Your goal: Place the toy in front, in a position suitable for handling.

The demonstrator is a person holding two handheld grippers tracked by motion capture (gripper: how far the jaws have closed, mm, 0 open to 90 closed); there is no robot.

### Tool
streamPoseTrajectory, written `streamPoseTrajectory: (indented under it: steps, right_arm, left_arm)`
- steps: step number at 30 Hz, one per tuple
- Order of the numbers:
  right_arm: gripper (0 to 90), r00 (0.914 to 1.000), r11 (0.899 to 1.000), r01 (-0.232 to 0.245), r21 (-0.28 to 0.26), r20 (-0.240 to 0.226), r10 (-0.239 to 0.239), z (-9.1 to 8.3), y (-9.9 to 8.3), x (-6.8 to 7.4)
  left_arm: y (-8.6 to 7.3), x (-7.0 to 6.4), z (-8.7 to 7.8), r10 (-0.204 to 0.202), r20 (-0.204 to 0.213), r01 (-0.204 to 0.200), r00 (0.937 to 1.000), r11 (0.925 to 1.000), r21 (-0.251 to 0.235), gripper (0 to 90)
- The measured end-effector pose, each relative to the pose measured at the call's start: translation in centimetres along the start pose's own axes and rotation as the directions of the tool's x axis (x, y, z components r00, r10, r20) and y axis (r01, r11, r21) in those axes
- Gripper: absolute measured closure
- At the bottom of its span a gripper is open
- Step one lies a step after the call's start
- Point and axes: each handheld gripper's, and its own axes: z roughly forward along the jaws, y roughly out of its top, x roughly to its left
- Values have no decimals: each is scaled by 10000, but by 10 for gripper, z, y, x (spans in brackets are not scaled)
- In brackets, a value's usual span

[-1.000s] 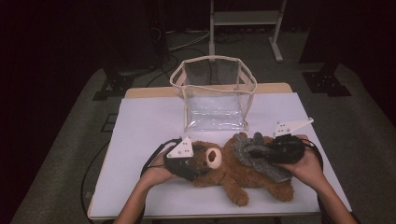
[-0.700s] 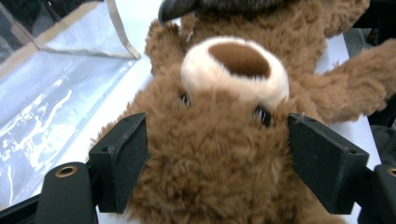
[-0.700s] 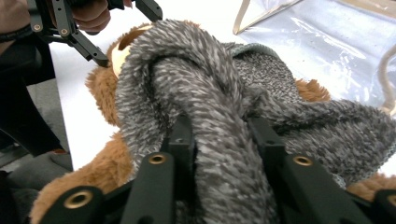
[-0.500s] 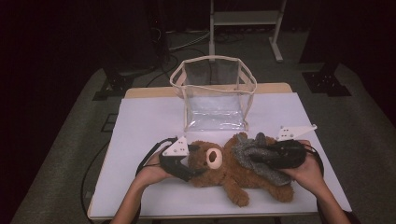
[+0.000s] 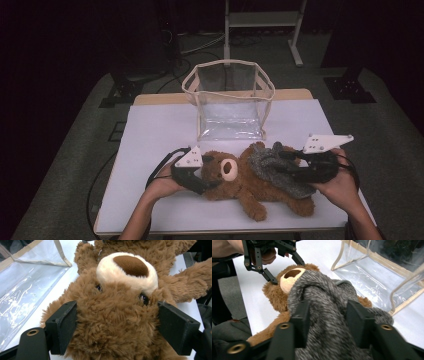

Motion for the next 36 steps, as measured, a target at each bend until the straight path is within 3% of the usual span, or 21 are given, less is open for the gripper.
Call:
streamPoseTrajectory:
  steps: [5,7,10,14,15,20,24,25,28,31,33,34,36]
  right_arm:
    - [593,9995,9990,156,408,276,-167,18,1,6]
    - [503,9999,9963,97,854,-37,-95,36,-5,5]
    - [507,9998,9964,93,847,-158,-80,46,-8,5]
    - [544,9997,9991,-82,415,242,72,56,-11,7]
    - [630,9995,9990,-63,434,317,49,58,-13,5]
    - [732,9986,9985,-469,272,273,461,47,-17,-5]
    - [747,9947,9957,-846,382,623,821,34,-25,-18]
    - [750,9900,9913,-1218,504,780,1177,26,-31,-25]
    - [751,9867,9874,-1531,412,617,1504,22,-38,-29]
    - [754,9865,9864,-1620,295,276,1612,19,-39,-23]
    - [753,9922,9925,-1219,135,-234,1222,18,-32,-4]
    - [753,9922,9925,-1219,135,-234,1222,18,-32,-4]
    - [754,9966,9965,-798,264,-209,803,19,-30,9]
  left_arm:
    - [0,-1,1,-23,-2,23,10000,10000,0,200]
    - [0,-2,2,-23,109,22,9999,10000,54,199]
    - [0,-2,4,18,145,-20,9999,9999,143,192]
    - [0,-3,5,3,89,-5,10000,9997,224,188]
    - [0,-3,4,70,56,-71,10000,9998,206,189]
    - [1,0,-5,202,-22,-202,9998,9996,187,226]
    - [-1,3,-9,72,47,-73,10000,9997,211,311]
    - [-3,3,-9,10,172,-13,9999,9998,179,324]
    - [-4,2,-6,18,279,-23,9996,9998,200,337]
    - [-6,2,-4,30,392,-41,9992,9996,283,341]
    - [-7,2,-4,-53,398,45,9992,9998,204,340]
    - [-7,2,-4,-53,398,45,9992,9998,204,340]
    - [-6,1,-4,-29,383,20,9993,9998,221,334]
